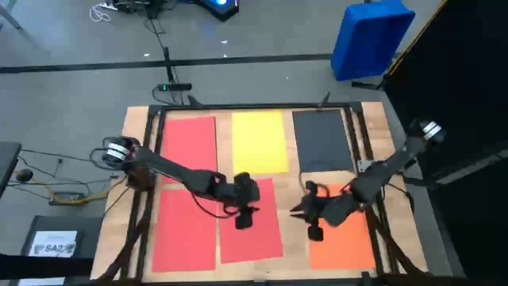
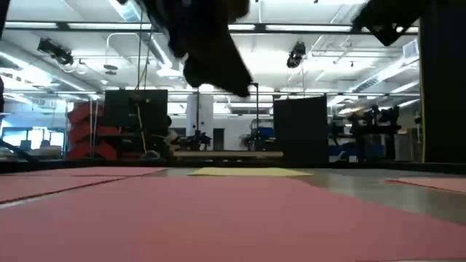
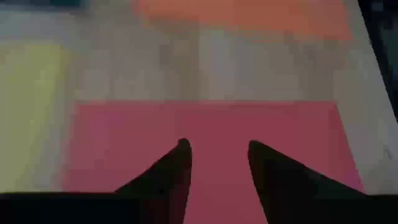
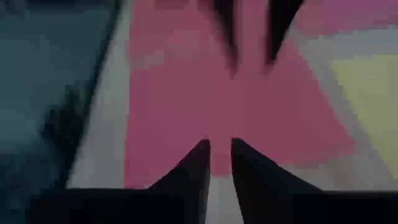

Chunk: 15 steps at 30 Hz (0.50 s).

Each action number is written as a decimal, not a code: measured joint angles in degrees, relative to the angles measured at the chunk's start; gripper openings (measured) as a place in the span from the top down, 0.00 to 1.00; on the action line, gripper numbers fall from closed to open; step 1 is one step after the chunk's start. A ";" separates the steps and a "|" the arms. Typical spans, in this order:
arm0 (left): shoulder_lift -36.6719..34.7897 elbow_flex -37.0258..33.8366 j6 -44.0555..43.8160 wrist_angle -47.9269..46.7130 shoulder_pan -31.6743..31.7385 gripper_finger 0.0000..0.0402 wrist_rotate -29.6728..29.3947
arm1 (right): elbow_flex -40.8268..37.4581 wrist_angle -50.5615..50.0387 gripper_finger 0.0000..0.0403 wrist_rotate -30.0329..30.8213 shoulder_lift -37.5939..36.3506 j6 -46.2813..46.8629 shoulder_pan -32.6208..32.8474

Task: Organize paper
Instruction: Adjust the red paper

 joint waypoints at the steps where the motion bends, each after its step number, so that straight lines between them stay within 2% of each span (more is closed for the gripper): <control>1: 1.47 -0.02 -0.83 0.95 -0.02 0.65 1.07 | -2.19 3.19 0.90 -0.01 -1.71 -0.48 -0.35; 7: 4.94 -0.02 -2.70 2.95 0.02 0.65 2.98 | -10.95 14.63 0.90 0.18 -8.03 -2.88 -2.36; 15: 6.65 -0.02 -2.73 -0.11 0.13 0.65 1.89 | -12.89 15.99 0.90 0.21 -8.34 -5.51 -4.67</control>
